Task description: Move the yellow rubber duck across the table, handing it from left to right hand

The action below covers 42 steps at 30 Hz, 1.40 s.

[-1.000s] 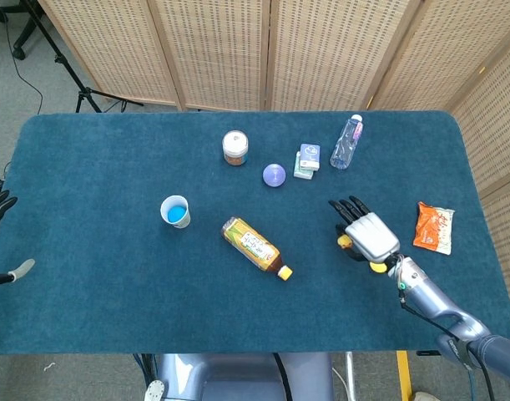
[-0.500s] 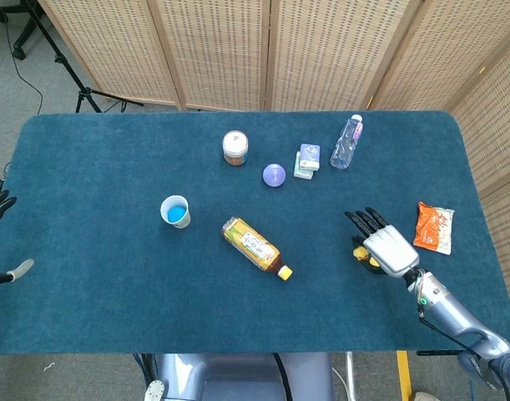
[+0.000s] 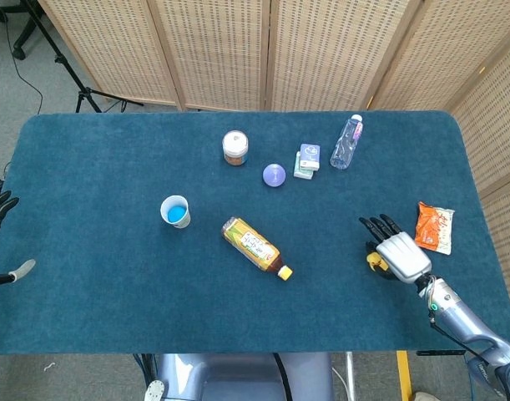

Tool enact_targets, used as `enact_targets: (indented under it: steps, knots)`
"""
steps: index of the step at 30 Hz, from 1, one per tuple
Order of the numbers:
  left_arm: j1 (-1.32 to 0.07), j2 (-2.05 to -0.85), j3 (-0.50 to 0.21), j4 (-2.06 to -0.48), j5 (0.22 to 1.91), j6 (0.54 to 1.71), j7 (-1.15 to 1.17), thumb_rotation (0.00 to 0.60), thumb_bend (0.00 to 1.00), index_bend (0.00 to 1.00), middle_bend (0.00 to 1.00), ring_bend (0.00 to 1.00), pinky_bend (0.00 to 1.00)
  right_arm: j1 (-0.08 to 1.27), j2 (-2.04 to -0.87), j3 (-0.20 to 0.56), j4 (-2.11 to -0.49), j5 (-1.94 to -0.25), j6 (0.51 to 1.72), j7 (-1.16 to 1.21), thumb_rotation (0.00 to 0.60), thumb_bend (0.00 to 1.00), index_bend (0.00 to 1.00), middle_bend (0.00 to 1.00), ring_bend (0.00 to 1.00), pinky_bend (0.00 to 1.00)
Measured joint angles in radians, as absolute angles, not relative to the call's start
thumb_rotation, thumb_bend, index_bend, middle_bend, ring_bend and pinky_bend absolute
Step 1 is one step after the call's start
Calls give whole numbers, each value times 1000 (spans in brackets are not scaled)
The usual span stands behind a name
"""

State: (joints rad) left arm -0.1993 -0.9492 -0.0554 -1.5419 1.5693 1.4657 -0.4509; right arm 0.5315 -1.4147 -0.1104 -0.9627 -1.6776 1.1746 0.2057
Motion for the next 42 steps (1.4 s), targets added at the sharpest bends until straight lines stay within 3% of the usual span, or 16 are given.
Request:
enact_targets:
  steps: [16,25,34,42]
  knots:
    - [-205,-945,-47,-1545,1582,1454,-457,600,206,19,0,0,0,510,-1448,-119,-889,-1688,1178,250,600,513,475,0,0,0]
    - [-206,-946,-48,-1545,1579,1452,-453,600,207,19,0,0,0,508,-1450,-118,-883,-1693,1181,249,600,505,377,0,0,0]
    - [-207,-946,-48,-1545,1578,1452,-454,600,206,19,0,0,0,503,-1444,-115,-893,-1694,1188,241,600,503,364,0,0,0]
    - [-204,-948,-48,-1544,1576,1456,-453,600,206,19,0,0,0,485,-1388,-92,-963,-1688,1271,245,600,470,353,0,0,0]
